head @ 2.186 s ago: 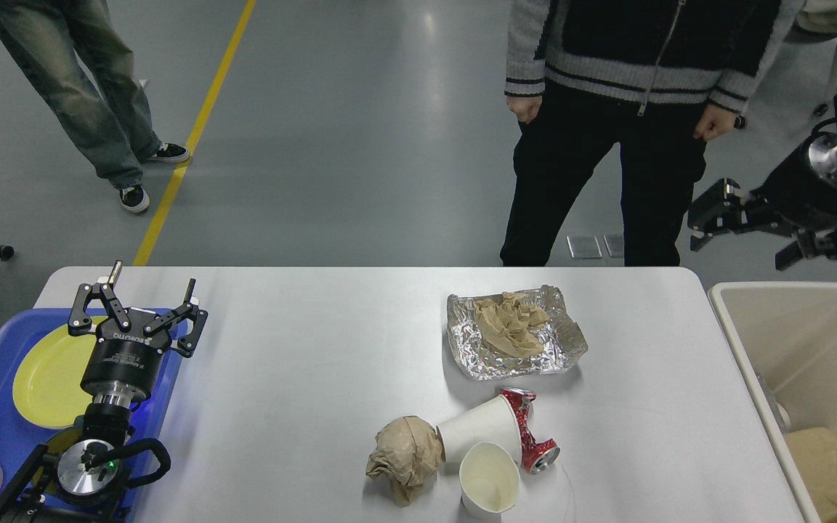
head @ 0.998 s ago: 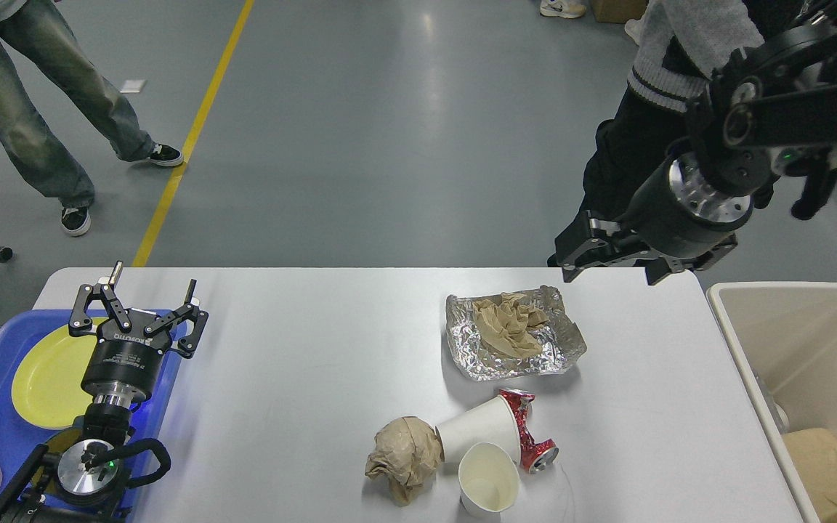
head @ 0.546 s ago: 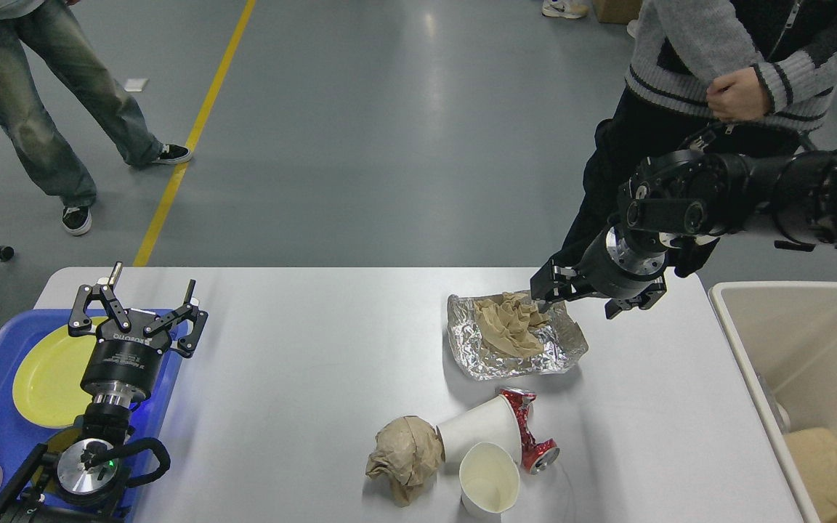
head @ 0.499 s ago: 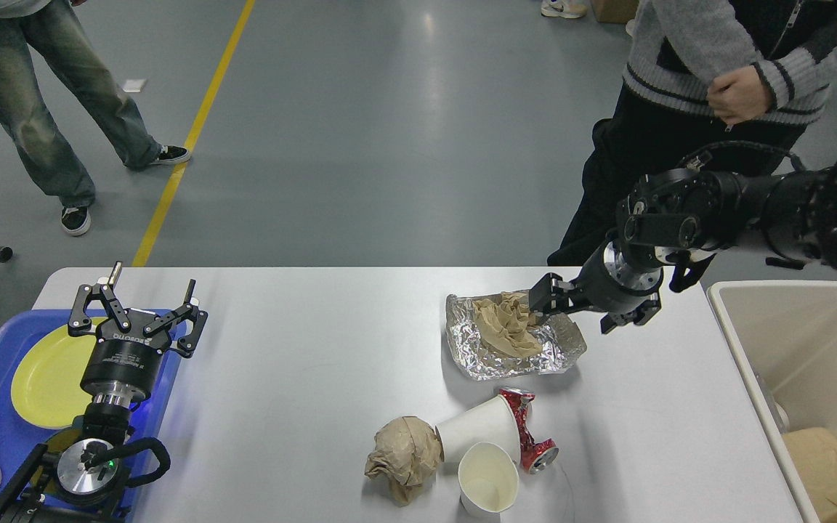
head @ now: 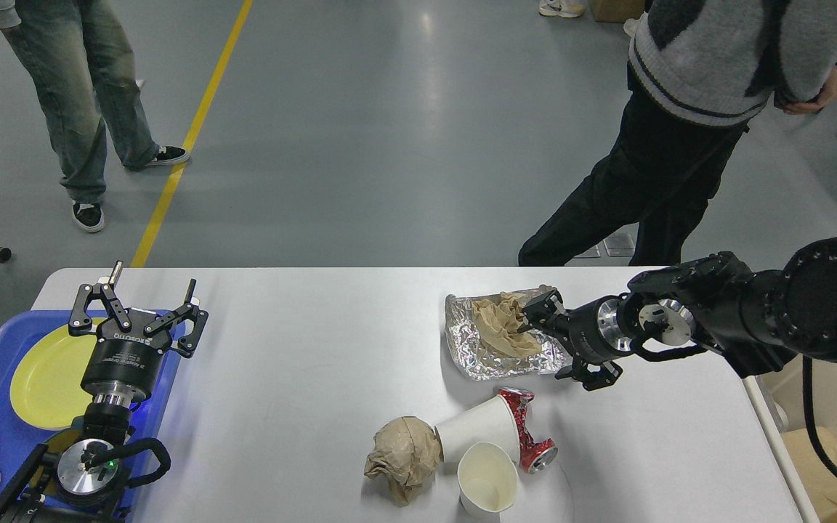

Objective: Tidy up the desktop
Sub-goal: 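Lower the right gripper and grasp the edge of the foil wrapper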

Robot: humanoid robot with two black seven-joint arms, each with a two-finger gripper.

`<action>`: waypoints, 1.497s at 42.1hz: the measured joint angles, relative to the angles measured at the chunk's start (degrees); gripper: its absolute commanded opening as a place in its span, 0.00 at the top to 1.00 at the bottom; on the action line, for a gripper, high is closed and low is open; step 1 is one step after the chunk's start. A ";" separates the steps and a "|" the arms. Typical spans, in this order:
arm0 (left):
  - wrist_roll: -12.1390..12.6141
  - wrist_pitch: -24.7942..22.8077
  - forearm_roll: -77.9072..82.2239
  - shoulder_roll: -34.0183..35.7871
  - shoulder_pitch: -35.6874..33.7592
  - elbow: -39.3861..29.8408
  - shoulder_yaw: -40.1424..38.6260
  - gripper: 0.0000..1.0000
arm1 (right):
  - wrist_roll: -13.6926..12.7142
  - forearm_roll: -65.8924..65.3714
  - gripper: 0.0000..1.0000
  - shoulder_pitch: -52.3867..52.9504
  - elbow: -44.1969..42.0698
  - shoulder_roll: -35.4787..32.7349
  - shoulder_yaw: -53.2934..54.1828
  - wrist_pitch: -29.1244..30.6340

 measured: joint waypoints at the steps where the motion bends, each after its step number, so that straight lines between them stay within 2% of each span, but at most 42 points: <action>1: -0.03 0.00 0.00 0.00 0.00 0.00 0.00 0.04 | -0.01 0.70 0.11 -0.24 0.02 -0.03 0.00 -0.16; 7: -0.08 0.00 0.00 0.00 0.00 0.00 0.00 0.04 | -0.43 5.41 0.14 -2.18 0.07 -0.13 -0.01 -3.19; 14: -0.08 0.00 0.00 0.00 0.00 0.00 0.00 0.04 | -2.49 9.01 0.20 -5.30 0.06 0.11 0.36 -11.44; 25: -0.08 0.00 0.00 0.00 0.00 -0.01 0.00 0.04 | -2.92 13.42 0.19 -6.83 -0.60 -0.12 4.69 -17.50; 43: -0.07 0.00 0.00 0.00 0.00 -0.01 0.00 0.04 | -2.99 13.66 0.20 -9.35 -3.00 -0.24 7.33 -20.21; 55: -0.02 0.00 0.00 0.00 0.00 -0.01 0.00 0.04 | -4.29 13.66 0.21 -10.58 -4.55 -0.12 10.71 -20.67; 60: -0.02 0.00 0.00 0.00 0.00 -0.01 0.00 0.04 | -5.15 13.63 0.29 -10.74 -4.75 0.01 10.98 -20.84; 62: -0.02 0.00 0.00 0.00 0.00 -0.01 0.00 0.04 | -5.26 13.63 0.37 -10.83 -4.96 0.03 11.01 -20.84; 63: -0.02 0.00 0.00 0.00 0.00 -0.01 0.00 0.04 | -5.31 13.63 0.44 -10.97 -5.15 0.05 11.05 -20.85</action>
